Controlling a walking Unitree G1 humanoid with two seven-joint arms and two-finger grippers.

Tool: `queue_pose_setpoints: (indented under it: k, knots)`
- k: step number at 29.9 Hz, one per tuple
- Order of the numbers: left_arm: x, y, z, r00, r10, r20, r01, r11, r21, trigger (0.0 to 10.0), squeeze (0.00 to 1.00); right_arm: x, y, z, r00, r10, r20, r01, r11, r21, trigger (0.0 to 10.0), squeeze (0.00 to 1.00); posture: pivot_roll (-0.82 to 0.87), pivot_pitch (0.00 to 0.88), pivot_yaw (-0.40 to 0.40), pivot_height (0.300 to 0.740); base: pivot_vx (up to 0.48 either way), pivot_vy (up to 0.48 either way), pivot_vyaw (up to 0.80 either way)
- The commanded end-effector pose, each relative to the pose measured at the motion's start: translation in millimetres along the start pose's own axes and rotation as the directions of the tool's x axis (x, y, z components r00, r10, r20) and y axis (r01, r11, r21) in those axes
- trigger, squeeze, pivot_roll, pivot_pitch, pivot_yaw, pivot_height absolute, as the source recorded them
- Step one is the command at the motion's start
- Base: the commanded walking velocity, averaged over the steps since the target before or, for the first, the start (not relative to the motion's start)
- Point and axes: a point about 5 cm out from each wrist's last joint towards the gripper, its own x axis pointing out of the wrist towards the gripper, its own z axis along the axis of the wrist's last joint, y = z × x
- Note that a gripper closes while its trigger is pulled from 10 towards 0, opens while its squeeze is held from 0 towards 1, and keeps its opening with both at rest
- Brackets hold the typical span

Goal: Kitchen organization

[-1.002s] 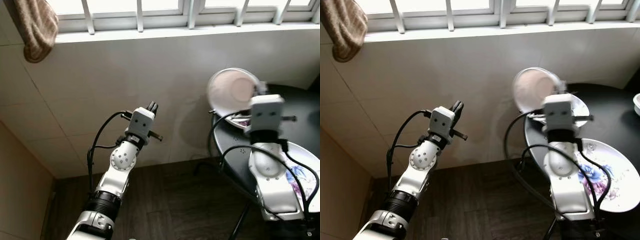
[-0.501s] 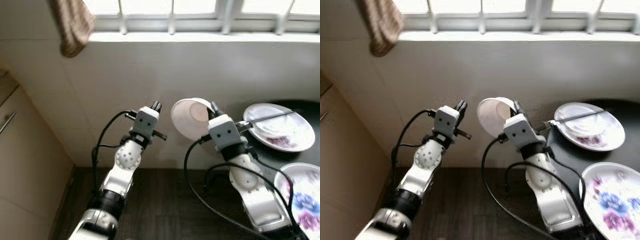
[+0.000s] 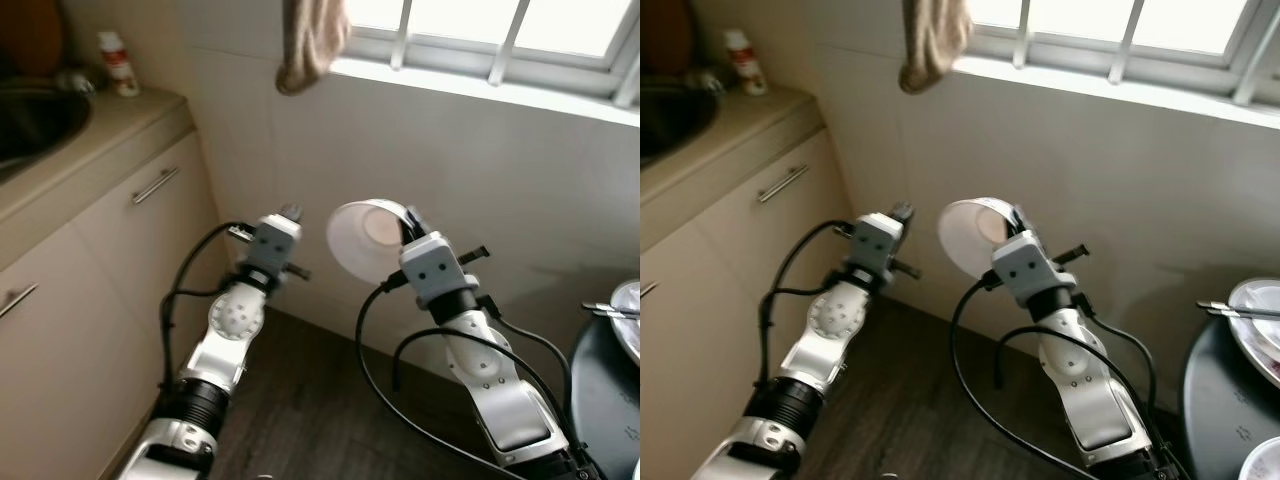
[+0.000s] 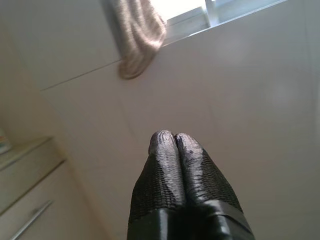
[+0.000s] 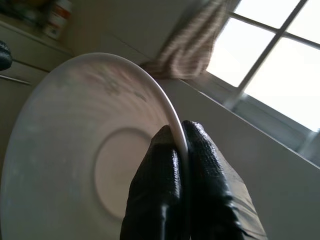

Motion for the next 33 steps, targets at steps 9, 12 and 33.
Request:
queue_pose_setpoints:
  k: [9,12,33]
  knots:
    - [2.1,-7.4,4.6,0.999,-0.023,0.025,0.023,1.000,-0.018,10.0,0.00,-0.4,-4.4,-3.3,1.000,-0.026,-0.014,0.026,1.000,-0.017,0.0,0.00,0.08,0.000,-0.039,0.740,0.000,0.000,0.80]
    - [1.6,-6.7,10.7,0.997,-0.017,0.072,0.020,0.999,-0.039,10.0,0.00,0.9,-5.9,-4.1,0.999,-0.036,-0.017,0.036,0.999,-0.020,0.0,0.00,0.08,0.000,-0.039,0.740,0.255,0.000,0.80]
    - [-11.9,15.4,18.4,0.994,0.034,0.108,-0.034,0.999,-0.005,10.0,0.00,11.4,-36.3,29.0,0.965,-0.193,0.179,0.223,0.961,-0.163,0.0,0.00,0.09,0.000,-0.025,0.740,0.446,0.000,0.80]
